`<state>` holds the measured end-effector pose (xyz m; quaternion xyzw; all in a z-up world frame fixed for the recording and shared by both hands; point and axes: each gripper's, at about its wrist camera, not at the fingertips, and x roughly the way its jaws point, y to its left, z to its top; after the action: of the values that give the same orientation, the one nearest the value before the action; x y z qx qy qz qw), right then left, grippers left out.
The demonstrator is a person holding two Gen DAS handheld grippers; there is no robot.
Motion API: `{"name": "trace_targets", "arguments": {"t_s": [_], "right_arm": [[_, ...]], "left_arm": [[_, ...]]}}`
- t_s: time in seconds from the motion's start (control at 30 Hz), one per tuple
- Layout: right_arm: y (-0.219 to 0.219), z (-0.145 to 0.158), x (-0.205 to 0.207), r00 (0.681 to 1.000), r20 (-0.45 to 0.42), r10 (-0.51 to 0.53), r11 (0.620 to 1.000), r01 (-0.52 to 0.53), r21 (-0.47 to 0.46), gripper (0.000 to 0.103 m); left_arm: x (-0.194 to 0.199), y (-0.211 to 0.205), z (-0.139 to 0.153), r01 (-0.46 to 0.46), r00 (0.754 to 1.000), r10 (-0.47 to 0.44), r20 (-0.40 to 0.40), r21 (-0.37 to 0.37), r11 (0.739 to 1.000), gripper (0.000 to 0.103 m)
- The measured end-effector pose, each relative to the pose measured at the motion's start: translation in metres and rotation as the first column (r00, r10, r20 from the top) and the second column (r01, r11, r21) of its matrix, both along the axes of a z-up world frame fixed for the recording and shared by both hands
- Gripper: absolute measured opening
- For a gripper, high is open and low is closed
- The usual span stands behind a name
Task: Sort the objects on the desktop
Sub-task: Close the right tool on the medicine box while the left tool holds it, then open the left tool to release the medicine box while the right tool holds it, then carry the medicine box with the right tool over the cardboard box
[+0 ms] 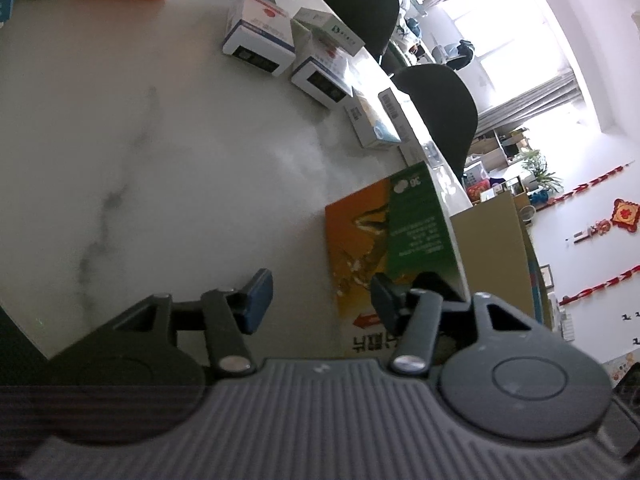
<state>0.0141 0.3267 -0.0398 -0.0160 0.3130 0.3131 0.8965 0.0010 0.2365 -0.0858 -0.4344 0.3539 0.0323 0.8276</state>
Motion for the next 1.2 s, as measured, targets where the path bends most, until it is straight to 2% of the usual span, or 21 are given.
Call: {"name": "trace_targets", "arguments": {"t_s": [0.43,0.57,0.63,0.7,0.77,0.83,0.87,1.0,1.1,1.2], "right_arm": [[-0.022,0.033,-0.003,0.996,0.076,-0.04,0.994,0.032,0.102,0.022],[-0.027,0.038,-0.002,0.996,0.075,-0.046,0.992,0.037,0.118,0.022],[-0.03,0.038,-0.001,0.997,0.065,-0.049,0.991,0.04,0.126,0.022],[-0.032,0.038,0.001,0.997,0.054,-0.054,0.99,0.046,0.133,0.022],[-0.035,0.038,0.003,0.998,0.033,-0.061,0.988,0.056,0.145,0.022],[-0.037,0.038,0.005,0.998,0.011,-0.068,0.985,0.066,0.156,0.022],[-0.038,0.038,0.006,0.997,0.0,-0.072,0.984,0.071,0.162,0.022],[-0.043,0.037,0.009,0.995,-0.038,-0.087,0.979,0.092,0.18,0.022],[-0.048,0.036,0.011,0.994,-0.062,-0.095,0.976,0.105,0.192,0.022],[-0.052,0.035,0.013,0.991,-0.088,-0.103,0.971,0.119,0.207,0.022]], "left_arm": [[0.004,-0.015,0.014,0.075,0.996,-0.076,0.041,0.027,0.997,0.061],[0.006,-0.019,0.011,0.117,0.993,-0.117,0.032,0.014,0.993,0.074],[0.006,-0.018,0.004,0.143,0.989,-0.141,0.035,-0.05,0.988,0.08],[0.005,-0.015,-0.007,0.154,0.988,-0.148,0.053,-0.15,0.977,0.085],[0.003,-0.013,-0.019,0.165,0.985,-0.149,0.081,-0.252,0.954,0.092],[0.002,-0.014,-0.027,0.185,0.98,-0.15,0.13,-0.323,0.928,0.098],[0.002,-0.017,-0.028,0.201,0.976,-0.157,0.154,-0.338,0.92,0.102],[0.005,-0.028,-0.037,0.25,0.962,-0.173,0.213,-0.418,0.873,0.103],[0.007,-0.033,-0.04,0.269,0.954,-0.176,0.242,-0.441,0.856,0.103],[0.008,-0.037,-0.041,0.279,0.951,-0.181,0.25,-0.445,0.851,0.103]]}}
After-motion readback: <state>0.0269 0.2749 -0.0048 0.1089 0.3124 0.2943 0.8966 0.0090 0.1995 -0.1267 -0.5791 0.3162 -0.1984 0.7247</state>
